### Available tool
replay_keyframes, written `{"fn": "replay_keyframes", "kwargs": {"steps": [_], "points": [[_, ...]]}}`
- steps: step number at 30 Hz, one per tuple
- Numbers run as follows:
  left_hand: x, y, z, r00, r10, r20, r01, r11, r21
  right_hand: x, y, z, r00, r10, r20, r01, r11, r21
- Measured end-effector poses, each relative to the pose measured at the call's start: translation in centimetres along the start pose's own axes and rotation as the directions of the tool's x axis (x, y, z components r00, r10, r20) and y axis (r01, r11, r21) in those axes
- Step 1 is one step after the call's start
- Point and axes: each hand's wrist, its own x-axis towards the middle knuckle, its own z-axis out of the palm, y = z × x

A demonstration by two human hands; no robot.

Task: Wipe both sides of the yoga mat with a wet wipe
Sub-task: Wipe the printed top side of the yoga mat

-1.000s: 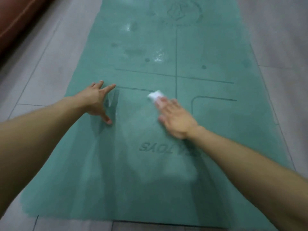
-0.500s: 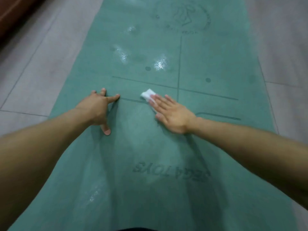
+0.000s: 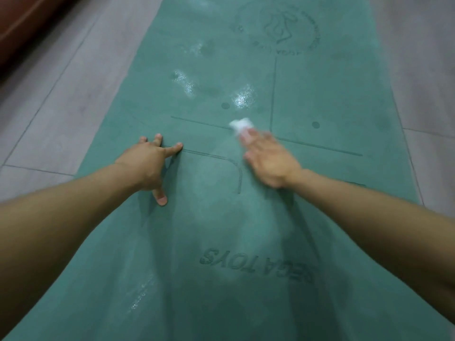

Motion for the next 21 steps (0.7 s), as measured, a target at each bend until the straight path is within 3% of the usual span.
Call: {"fn": "replay_keyframes", "kwargs": {"steps": [2, 3, 4, 5, 7, 9, 11, 14, 17, 19, 21], "points": [[0.1, -0.1, -0.2, 1.0, 0.014, 0.012, -0.015, 0.999, 0.052, 0.3, 3.8, -0.6, 0.917, 0.398, 0.018, -0.399, 0.915, 0.067], [0.1, -0.1, -0.3, 1.0, 0.022, 0.011, -0.023, 0.996, 0.083, 0.3, 3.5, -0.6, 0.874, 0.486, 0.029, -0.486, 0.869, 0.096], [0.2, -0.1, -0.4, 1.0, 0.031, 0.006, -0.031, 0.993, 0.114, 0.4, 1.9, -0.3, 0.875, 0.483, 0.026, -0.482, 0.867, 0.126], [0.2, -0.2, -0.5, 0.999, 0.039, 0.0, -0.039, 0.989, 0.141, 0.5, -0.7, 0.2, 0.915, 0.404, 0.008, -0.401, 0.904, 0.148], [-0.2, -0.5, -0.6, 0.998, 0.066, -0.009, -0.063, 0.982, 0.178, 0.1, -6.9, 1.3, 0.995, 0.1, -0.025, -0.095, 0.982, 0.165], [-1.0, -1.0, -0.3, 0.994, 0.102, -0.027, -0.096, 0.981, 0.168, -1.1, -12.8, 2.5, 0.975, -0.221, -0.004, 0.22, 0.968, 0.124], [-1.8, -1.7, 0.5, 0.988, 0.146, -0.058, -0.14, 0.985, 0.1, -2.4, -15.4, 3.2, 0.909, -0.415, 0.032, 0.412, 0.909, 0.068], [-3.7, -3.6, 2.2, 0.976, 0.189, -0.106, -0.187, 0.982, 0.026, -2.5, -14.1, 2.9, 0.877, -0.48, 0.039, 0.479, 0.877, 0.032], [-5.7, -6.3, 3.6, 0.981, 0.125, -0.15, -0.12, 0.992, 0.045, -1.7, -13.5, 2.0, 0.904, -0.426, 0.045, 0.426, 0.905, -0.003], [-6.4, -8.3, 4.7, 0.973, -0.067, -0.219, 0.053, 0.996, -0.067, -1.5, -15.7, 1.7, 0.934, -0.357, 0.029, 0.356, 0.934, 0.029], [-6.8, -9.5, 5.7, 0.916, -0.317, -0.245, 0.25, 0.93, -0.268, -1.5, -17.9, 2.0, 0.949, -0.315, 0.004, 0.314, 0.947, 0.063]]}}
